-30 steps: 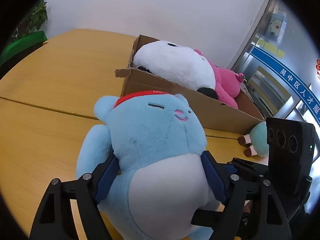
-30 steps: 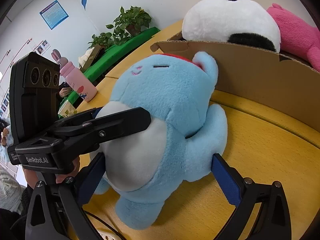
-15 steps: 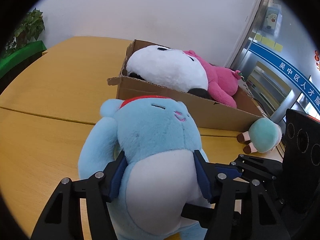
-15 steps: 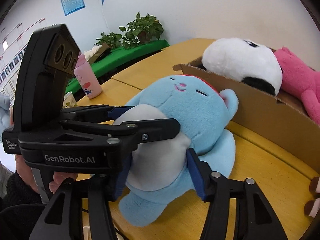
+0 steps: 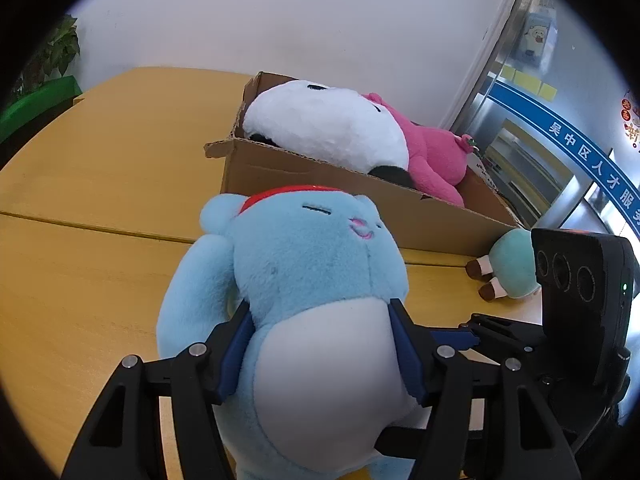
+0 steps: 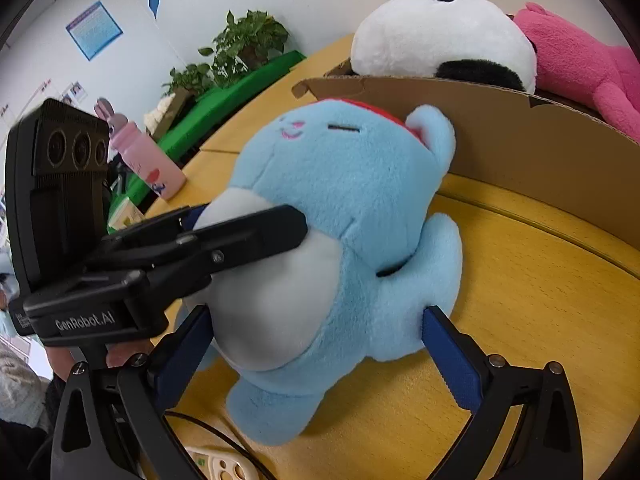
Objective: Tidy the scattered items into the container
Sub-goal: 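Lift the blue bear with both grippers and carry it over the box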
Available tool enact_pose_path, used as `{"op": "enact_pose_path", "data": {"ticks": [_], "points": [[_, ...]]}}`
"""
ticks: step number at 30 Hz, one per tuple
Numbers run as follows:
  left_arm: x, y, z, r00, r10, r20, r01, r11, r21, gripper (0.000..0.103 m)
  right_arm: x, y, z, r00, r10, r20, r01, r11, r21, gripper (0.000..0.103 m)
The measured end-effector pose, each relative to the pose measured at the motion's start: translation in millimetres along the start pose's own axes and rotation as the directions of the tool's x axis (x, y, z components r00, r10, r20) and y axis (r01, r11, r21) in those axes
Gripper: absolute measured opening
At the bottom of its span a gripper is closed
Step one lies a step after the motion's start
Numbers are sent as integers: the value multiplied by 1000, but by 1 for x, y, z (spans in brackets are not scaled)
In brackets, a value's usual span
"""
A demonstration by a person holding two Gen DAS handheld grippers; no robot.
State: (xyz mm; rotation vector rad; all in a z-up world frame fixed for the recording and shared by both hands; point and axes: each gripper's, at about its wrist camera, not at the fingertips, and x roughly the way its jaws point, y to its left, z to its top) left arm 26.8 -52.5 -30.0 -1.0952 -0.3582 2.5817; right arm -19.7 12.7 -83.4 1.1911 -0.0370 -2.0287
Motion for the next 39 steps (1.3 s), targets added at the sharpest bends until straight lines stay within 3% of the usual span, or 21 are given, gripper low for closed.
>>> {"op": "enact_pose_path", "data": {"ticks": [4,8,15,23,28,33,36,39], "points": [[0,2,-2,1000,-7,4,7,1000,-7,63,9,7,-14,996,-34,-84,31,999,-38,101],[-1,7,-4,1000,-26,14,27,999,-26,64,15,18,-15,997,-33,-64,29,997,-67,79],[-7,14,-6,998,-59,30,60,997,-49,64,10,33,-22,998,-60,-10,59,990,-132,60],[-29,-21,9,989,-110,101,110,994,3,63,-29,42,-29,986,-130,104,148,969,-196,56],[-33,-66,47,980,-140,141,124,985,117,63,-80,29,-12,962,-178,206,221,952,-212,56],[-35,-128,98,960,-164,225,109,965,240,63,-133,9,30,916,-263,303,333,920,-206,57],[-31,-159,132,946,-174,272,98,957,273,63,-158,-8,59,889,-290,355,371,909,-189,57],[-17,-174,158,944,-174,281,90,954,287,63,-166,-31,79,878,-294,379,375,913,-162,57]]}}
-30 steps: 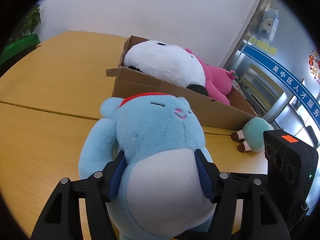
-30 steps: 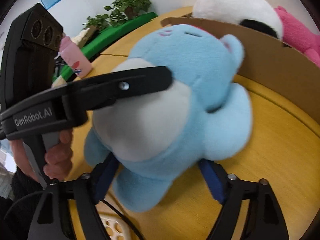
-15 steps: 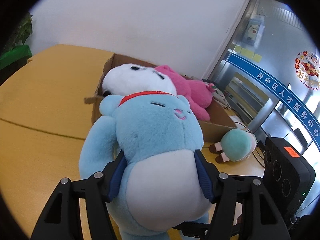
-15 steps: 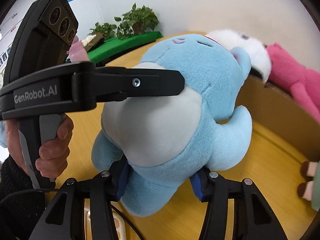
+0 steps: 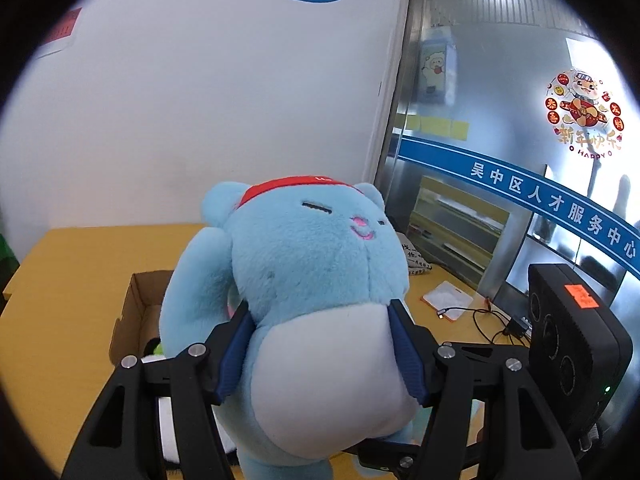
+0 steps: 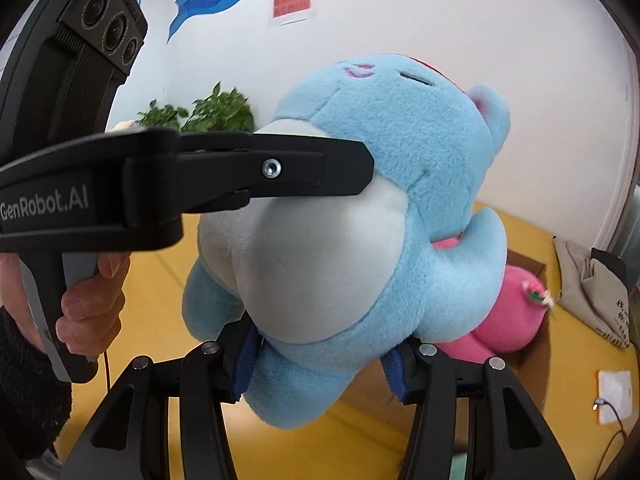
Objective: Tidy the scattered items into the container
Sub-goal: 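Lift the blue bear with both grippers and carry it over the box, then lower the blue bear into the box and open both grippers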
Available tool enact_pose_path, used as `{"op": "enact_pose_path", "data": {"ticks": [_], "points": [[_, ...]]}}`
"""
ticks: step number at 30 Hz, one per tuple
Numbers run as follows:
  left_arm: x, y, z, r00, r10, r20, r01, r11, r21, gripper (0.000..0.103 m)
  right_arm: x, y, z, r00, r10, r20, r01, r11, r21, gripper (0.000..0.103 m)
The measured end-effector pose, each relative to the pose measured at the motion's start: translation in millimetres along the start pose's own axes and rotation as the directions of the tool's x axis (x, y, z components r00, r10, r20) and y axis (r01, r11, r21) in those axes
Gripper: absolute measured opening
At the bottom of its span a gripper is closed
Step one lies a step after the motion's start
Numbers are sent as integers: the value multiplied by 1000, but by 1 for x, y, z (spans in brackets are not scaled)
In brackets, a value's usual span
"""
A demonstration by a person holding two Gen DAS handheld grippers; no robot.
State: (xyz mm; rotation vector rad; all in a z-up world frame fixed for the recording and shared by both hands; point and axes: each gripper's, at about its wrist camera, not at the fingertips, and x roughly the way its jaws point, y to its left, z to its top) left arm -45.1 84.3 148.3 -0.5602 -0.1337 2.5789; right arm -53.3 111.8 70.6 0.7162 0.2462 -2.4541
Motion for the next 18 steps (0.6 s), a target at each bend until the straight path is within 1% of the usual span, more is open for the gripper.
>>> {"op": "enact_pose_path", "data": {"ticks": [2,4,6,9,13,15,16,17,18], "points": [[20,1,7,1000,10,-12,-10,1000,-1,63,11,-18,0,1000,0,2,0,1000,28,57],[38,7,5,999,17,-38,-18,1000,-20,63,25,-32,-5,1000,0,-16,1,998,57,57],[58,14,-2,997,16,-75,-19,999,-41,63,42,-45,-15,999,2,-51,2,996,86,57],[86,24,-17,989,29,-148,-38,997,-61,63,69,-60,-32,991,24,-129,-8,993,120,57],[109,44,-41,977,9,-215,-36,992,-122,63,94,-70,-51,966,48,-253,-9,988,151,59],[115,49,-52,973,-12,-230,-25,987,-160,63,102,-75,-59,949,46,-311,8,985,170,67],[118,50,-56,972,-21,-234,-20,985,-169,63,104,-77,-63,940,42,-339,19,985,174,69],[121,49,-58,969,-16,-247,-24,987,-158,63,106,-81,-67,929,25,-370,39,986,165,72],[123,44,-56,962,6,-273,-40,992,-119,63,108,-83,-72,917,5,-398,60,987,152,73]]}}
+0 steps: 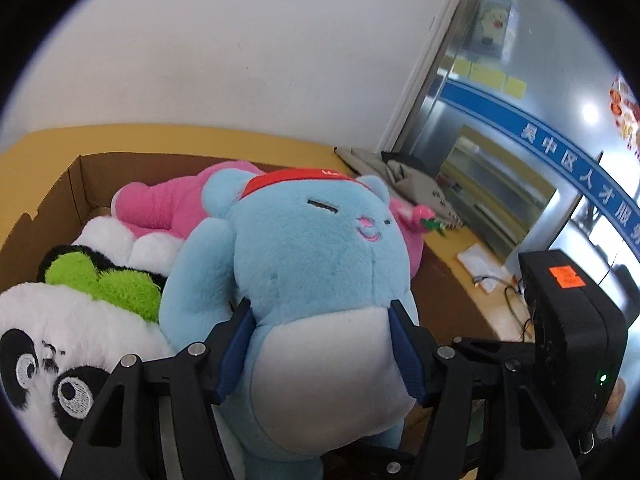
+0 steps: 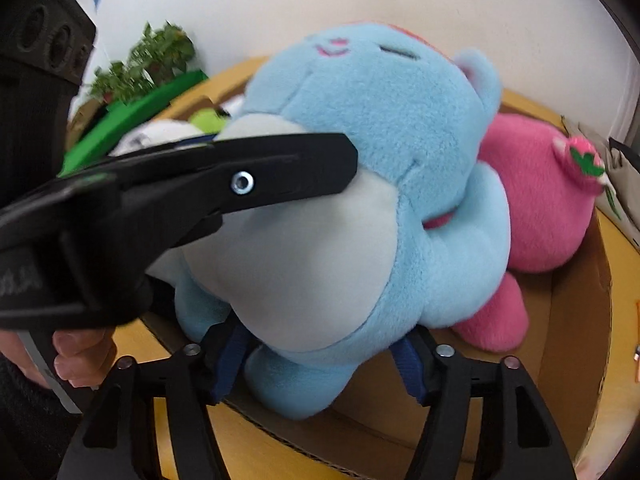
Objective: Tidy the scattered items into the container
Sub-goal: 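Lower the blue bear into the box and open both grippers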
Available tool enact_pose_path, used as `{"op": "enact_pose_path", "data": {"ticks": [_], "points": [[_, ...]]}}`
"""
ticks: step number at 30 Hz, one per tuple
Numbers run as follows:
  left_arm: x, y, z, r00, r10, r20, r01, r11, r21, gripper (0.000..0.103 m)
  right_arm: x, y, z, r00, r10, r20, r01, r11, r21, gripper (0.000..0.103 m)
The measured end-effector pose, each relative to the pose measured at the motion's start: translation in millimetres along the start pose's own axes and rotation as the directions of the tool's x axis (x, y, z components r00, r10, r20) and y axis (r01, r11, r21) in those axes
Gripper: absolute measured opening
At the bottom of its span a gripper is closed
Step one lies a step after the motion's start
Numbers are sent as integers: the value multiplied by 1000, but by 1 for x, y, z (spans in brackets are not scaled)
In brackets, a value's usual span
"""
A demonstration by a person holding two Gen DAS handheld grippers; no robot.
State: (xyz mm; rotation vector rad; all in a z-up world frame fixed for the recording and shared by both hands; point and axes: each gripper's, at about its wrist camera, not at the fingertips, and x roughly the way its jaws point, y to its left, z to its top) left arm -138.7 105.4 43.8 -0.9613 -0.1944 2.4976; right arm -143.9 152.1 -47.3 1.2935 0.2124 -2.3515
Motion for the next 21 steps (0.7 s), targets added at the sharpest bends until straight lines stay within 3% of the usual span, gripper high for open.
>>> {"op": "enact_pose_path", "data": {"ticks": [5,9,13,17,19,21], "points": [[12,-17,-12,996,85,-15,-84,996,41,65,-13,-17,-4,1000,4,-8,-4,1000,13,78],[3,-13,-11,999,55,2,-55,998,-15,66,-55,-40,-14,996,5,88,-10,998,56,91],[-26,-3,-5,992,58,110,-48,995,-90,66,-87,-65,-19,976,-6,217,-32,985,170,95],[-33,22,-3,984,152,92,-138,980,-140,66,-70,-41,5,958,44,285,-132,946,298,95],[-31,36,-5,977,198,72,-182,965,-191,66,-56,-24,8,963,76,260,-152,946,285,95],[-24,47,-8,974,222,37,-209,955,-210,65,-34,-1,15,978,64,200,-114,962,249,95]]}}
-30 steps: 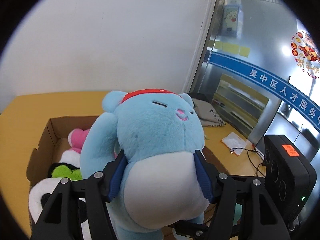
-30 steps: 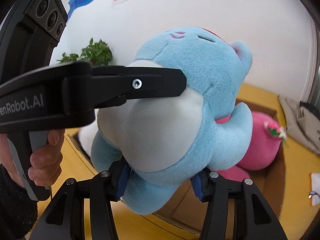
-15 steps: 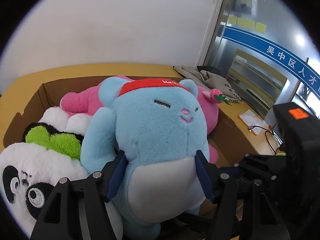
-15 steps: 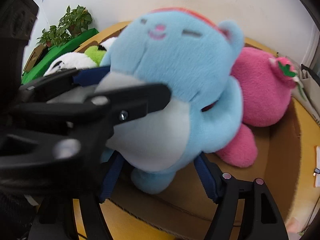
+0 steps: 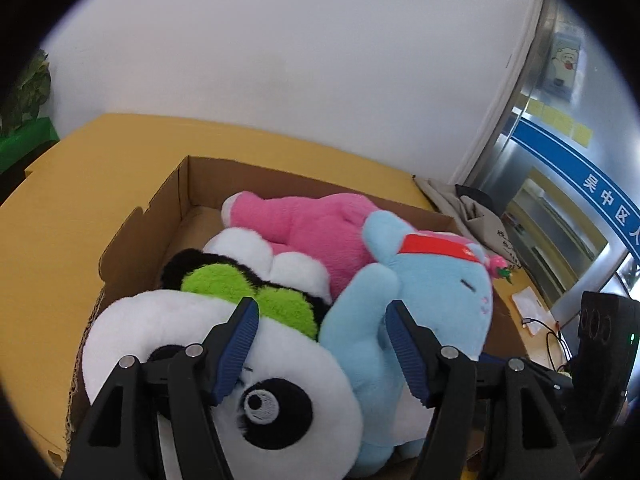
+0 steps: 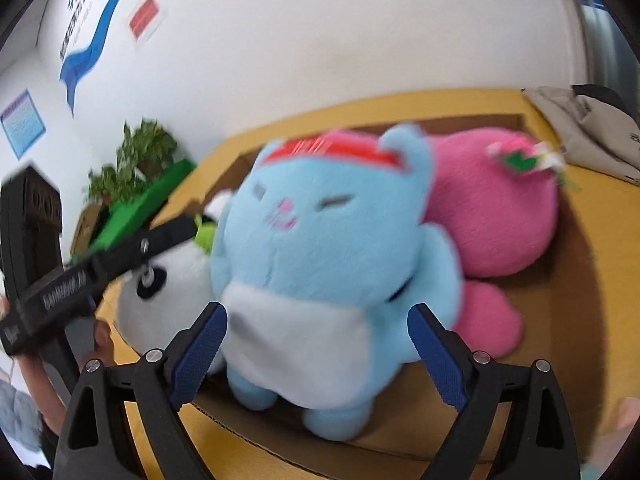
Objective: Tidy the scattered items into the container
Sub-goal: 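Lower the blue bear into the box and open both grippers, then move both grippers to the pink-and-teal plush with green hair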
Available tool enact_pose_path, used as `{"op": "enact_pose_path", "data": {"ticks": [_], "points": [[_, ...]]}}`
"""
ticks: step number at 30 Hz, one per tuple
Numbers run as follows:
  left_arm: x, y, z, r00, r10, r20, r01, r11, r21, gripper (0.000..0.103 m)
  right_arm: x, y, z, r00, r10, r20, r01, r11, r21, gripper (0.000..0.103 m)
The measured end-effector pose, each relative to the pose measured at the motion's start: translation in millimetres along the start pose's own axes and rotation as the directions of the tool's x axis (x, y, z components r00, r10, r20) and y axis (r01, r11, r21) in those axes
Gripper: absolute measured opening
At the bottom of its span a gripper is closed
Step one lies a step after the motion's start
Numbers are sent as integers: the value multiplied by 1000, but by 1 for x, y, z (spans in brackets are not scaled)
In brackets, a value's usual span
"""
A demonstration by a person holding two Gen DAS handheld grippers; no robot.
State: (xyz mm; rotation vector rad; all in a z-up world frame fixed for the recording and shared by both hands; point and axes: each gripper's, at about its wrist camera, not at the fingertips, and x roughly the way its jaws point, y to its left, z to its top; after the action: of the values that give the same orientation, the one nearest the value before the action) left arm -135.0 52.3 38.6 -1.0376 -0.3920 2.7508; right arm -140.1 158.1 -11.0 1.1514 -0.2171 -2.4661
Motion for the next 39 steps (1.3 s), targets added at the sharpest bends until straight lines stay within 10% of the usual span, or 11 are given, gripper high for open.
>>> {"op": "enact_pose_path", "data": {"ticks": [6,13,39], "points": [[19,-14,-13,989,146,-14,-143,982,123,65,25,29,-11,993,-117,-30,115,991,-64,101],[-15,-25,-6,997,-15,78,5,991,133,66,-17,27,-2,987,-140,76,146,987,-71,100],[-19,-45,-2,996,-48,69,29,966,255,67,-53,25,9,949,-271,162,293,947,-130,101]]}}
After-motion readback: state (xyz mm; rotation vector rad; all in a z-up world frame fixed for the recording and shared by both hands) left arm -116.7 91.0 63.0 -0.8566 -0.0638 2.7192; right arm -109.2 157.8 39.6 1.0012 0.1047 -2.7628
